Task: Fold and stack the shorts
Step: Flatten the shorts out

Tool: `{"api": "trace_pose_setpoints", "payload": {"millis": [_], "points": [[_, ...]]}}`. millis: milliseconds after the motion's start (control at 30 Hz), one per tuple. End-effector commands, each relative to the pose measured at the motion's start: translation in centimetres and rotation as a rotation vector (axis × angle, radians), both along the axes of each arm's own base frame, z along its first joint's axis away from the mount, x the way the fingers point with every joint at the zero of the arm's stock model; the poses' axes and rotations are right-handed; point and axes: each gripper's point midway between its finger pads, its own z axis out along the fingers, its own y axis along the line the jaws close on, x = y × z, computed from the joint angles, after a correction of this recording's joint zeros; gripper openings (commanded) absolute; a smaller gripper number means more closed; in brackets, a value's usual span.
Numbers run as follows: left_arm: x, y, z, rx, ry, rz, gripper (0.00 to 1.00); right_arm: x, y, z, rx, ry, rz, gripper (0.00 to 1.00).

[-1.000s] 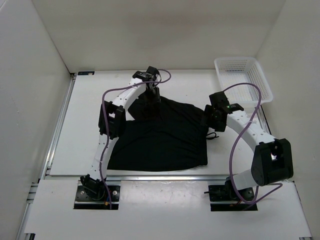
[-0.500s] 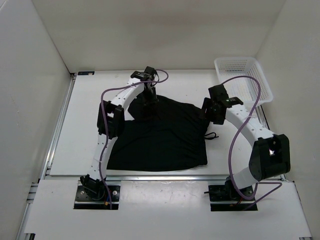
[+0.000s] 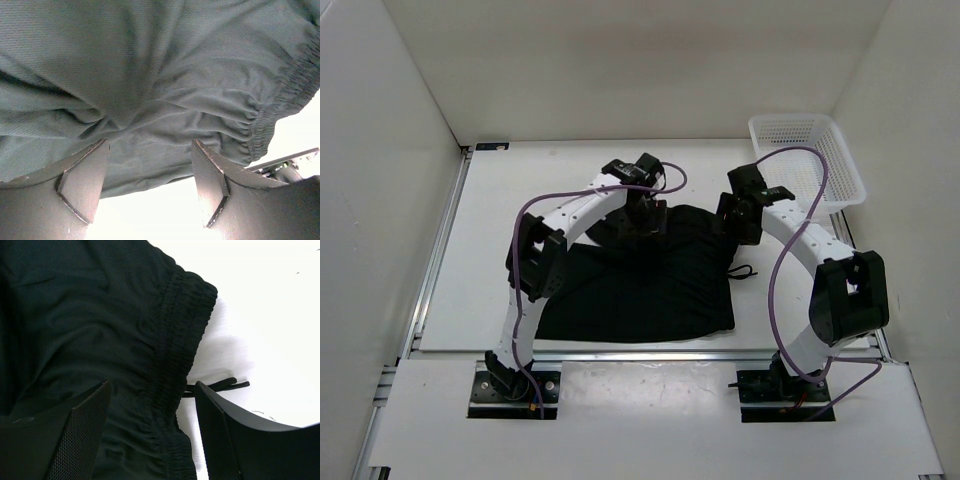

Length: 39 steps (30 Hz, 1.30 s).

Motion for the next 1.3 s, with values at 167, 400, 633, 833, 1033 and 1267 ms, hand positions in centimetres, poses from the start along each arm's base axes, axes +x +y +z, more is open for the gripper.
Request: {"api": "trace_pose_setpoints", "payload": {"millis": [167,400,633,833,1033,1267], "points": [[5.1,6.1,4.7,0.039,-0.144,0.163,0.42,-0.4,0.0,2.0,0.003,-0.026,0.021,0.72],[7.9,10.8,0.6,-0.033,-0.069,0.303,0.57,-1.1,-0.4,2.1,-0.015,-0.010,0.025,0.72],[14.2,12.5,-2.3,-0.040,-0.087,0.387,0.58,-1.2,-0.7,2.3,-0.029,-0.005,0.020,0.72],[17.0,12.6,-5.1,-0.043,-0.062,0.421,0.49,-1.2,-1.4,2.2,-0.066,-0.006,0.012,0.72],[18.2,12.2,-4.2,-0.067,-0.101,0.431,0.10,-1.4,-1.6,2.2,-0.077,0.001,0.009,0.72],[19.9,15.7,3.9,-0.070,-0.274,0.470,0.10,-1.1,-1.8,2.2,-0.090,-0.013,0.000,0.72]]}}
